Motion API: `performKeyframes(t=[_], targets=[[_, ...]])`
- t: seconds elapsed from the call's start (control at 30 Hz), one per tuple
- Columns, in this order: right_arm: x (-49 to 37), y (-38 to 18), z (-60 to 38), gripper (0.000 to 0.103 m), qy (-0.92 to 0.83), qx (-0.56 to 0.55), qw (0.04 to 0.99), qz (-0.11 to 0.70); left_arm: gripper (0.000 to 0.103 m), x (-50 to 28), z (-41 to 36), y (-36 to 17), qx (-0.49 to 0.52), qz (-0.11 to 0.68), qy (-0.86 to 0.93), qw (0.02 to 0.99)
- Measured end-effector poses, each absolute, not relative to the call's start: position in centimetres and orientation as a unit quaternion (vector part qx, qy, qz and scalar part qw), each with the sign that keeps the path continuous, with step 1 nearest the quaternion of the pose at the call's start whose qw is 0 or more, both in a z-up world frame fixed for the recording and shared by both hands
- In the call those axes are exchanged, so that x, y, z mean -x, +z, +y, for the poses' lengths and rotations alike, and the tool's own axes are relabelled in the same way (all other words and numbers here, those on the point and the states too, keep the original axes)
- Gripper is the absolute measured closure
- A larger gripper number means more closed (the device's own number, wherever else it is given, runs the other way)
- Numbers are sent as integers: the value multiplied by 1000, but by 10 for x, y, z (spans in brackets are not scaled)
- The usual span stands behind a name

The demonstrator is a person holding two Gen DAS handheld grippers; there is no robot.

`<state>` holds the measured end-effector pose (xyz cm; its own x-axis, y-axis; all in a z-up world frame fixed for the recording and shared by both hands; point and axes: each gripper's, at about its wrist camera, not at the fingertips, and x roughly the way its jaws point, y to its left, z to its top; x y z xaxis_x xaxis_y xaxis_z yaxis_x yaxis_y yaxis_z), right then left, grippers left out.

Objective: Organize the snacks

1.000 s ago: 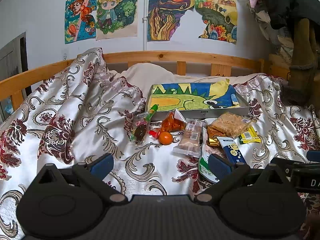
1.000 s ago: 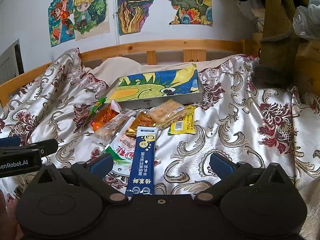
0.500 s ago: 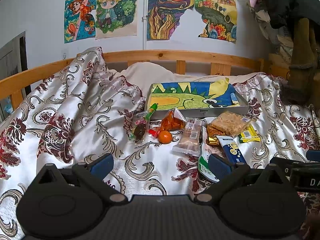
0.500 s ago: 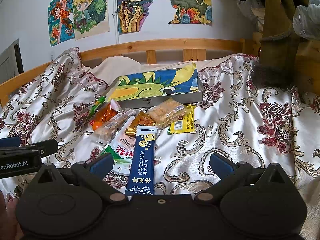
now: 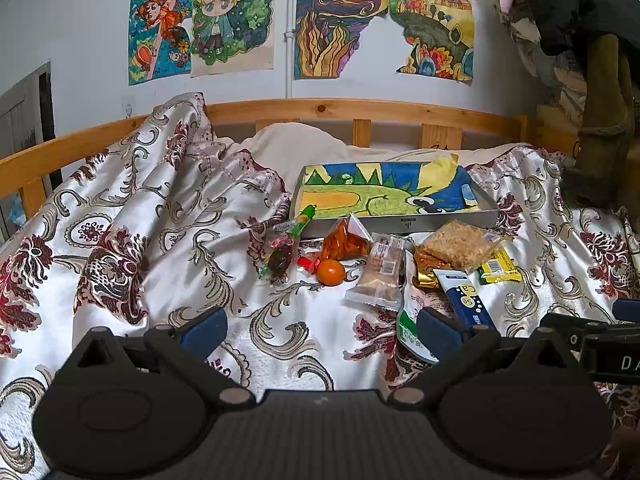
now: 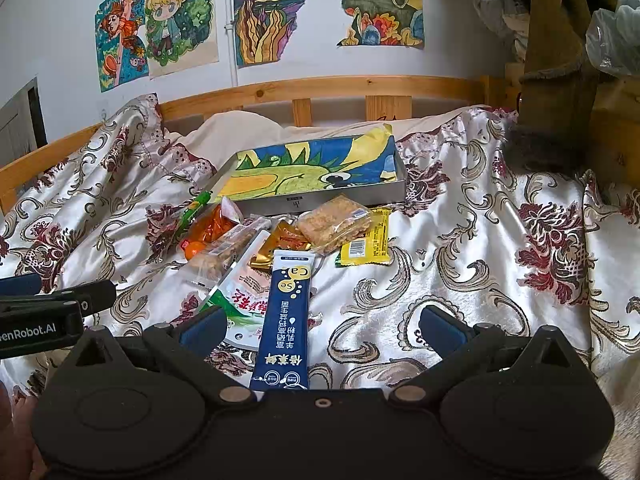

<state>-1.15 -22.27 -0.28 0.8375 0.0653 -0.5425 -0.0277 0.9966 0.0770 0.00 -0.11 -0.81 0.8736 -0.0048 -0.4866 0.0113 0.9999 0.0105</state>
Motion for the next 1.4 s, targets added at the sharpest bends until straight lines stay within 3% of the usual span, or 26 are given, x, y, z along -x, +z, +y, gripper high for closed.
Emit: performKeyframes(t=[1.4], targets=[[-14, -5, -208, 1, 21, 15, 946, 322, 0, -25, 2, -18, -22, 305, 25, 952]])
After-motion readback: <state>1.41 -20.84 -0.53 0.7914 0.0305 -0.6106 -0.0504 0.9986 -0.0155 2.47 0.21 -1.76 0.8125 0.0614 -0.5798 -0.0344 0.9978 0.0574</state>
